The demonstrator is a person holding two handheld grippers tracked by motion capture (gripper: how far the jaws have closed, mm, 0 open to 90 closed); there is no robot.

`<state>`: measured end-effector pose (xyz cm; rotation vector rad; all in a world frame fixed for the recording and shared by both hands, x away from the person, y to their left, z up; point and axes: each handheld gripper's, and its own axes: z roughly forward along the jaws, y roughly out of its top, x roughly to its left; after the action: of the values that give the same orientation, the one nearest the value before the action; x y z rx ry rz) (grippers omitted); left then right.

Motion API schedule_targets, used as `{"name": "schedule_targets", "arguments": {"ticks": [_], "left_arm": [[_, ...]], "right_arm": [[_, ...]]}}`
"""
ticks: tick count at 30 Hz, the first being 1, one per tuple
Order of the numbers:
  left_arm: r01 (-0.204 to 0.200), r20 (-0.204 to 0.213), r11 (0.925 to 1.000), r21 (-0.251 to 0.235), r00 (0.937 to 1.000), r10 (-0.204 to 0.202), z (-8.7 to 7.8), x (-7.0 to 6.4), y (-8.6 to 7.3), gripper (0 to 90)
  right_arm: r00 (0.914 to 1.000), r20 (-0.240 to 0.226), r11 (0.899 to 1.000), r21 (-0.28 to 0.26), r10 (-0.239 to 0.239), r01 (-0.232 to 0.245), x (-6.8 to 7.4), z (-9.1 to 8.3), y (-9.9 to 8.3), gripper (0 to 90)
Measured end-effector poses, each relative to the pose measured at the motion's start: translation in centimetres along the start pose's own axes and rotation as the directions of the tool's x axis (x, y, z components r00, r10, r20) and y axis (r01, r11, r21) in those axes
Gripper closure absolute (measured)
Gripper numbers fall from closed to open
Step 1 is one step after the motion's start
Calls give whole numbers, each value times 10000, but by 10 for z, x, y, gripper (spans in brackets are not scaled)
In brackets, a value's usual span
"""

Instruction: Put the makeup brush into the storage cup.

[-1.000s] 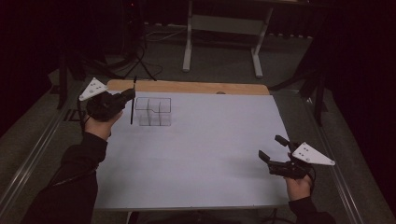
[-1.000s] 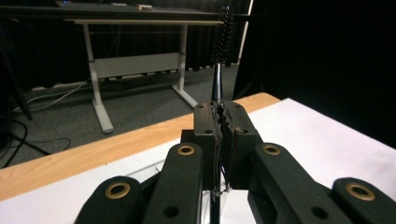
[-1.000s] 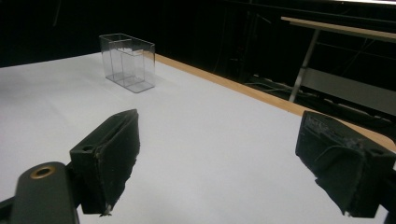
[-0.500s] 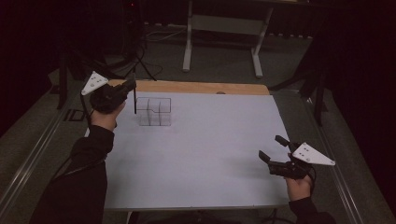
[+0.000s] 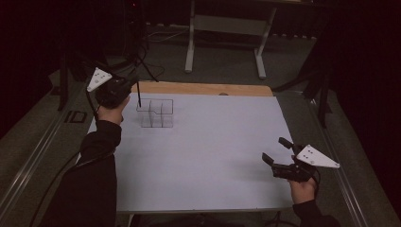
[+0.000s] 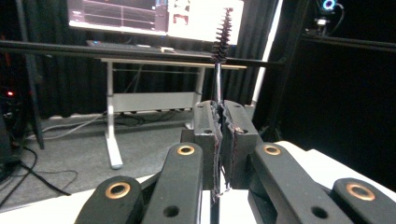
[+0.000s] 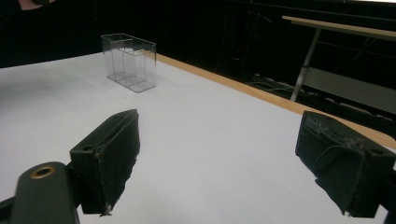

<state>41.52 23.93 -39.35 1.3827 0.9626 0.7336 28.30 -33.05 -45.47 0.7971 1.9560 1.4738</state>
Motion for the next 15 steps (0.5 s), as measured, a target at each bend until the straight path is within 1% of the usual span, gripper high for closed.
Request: {"name": "schedule_targets", "arguments": {"ticks": [1, 3, 4, 5, 6, 9, 11, 14, 15], "left_arm": [[-114, -71, 9999, -71, 9999, 114, 1, 1, -2, 860], [-134, -153, 9998, -147, 9998, 132, 4, 3, -5, 860], [-28, -117, 9994, -333, 9999, 24, 5, 5, -7, 860], [48, -107, 9993, -374, 9999, -52, 5, 7, -9, 860], [34, -122, 9989, -467, 9999, -40, 7, 8, -10, 860], [34, -202, 9993, -375, 9998, -41, 10, 11, -16, 860], [207, -199, 9991, -379, 9996, -214, 13, 13, -21, 860], [205, -278, 9996, -213, 9994, -211, 16, 14, -27, 859], [144, -350, 9998, -125, 9993, -148, 17, 14, -29, 859]], "right_arm": [[10000, 1, 10000, -2, -2, 2, 0, 0, 0, 134], [10000, -4, 10000, 8, 11, -11, 0, 0, 0, 134], [10000, 1, 10000, 15, 10, -10, 0, 0, 0, 134], [10000, -4, 10000, 13, 15, -15, 0, 0, 0, 134], [10000, -7, 10000, 14, 16, -16, 0, 0, 0, 134], [10000, -6, 10000, 4, 8, -8, 0, 0, 0, 135], [10000, -13, 10000, 16, 10, -10, 0, 0, 0, 134], [10000, -19, 10000, 19, 23, -23, 0, 0, -1, 134], [10000, -26, 10000, 12, 12, -12, 0, 0, -1, 134]]}}
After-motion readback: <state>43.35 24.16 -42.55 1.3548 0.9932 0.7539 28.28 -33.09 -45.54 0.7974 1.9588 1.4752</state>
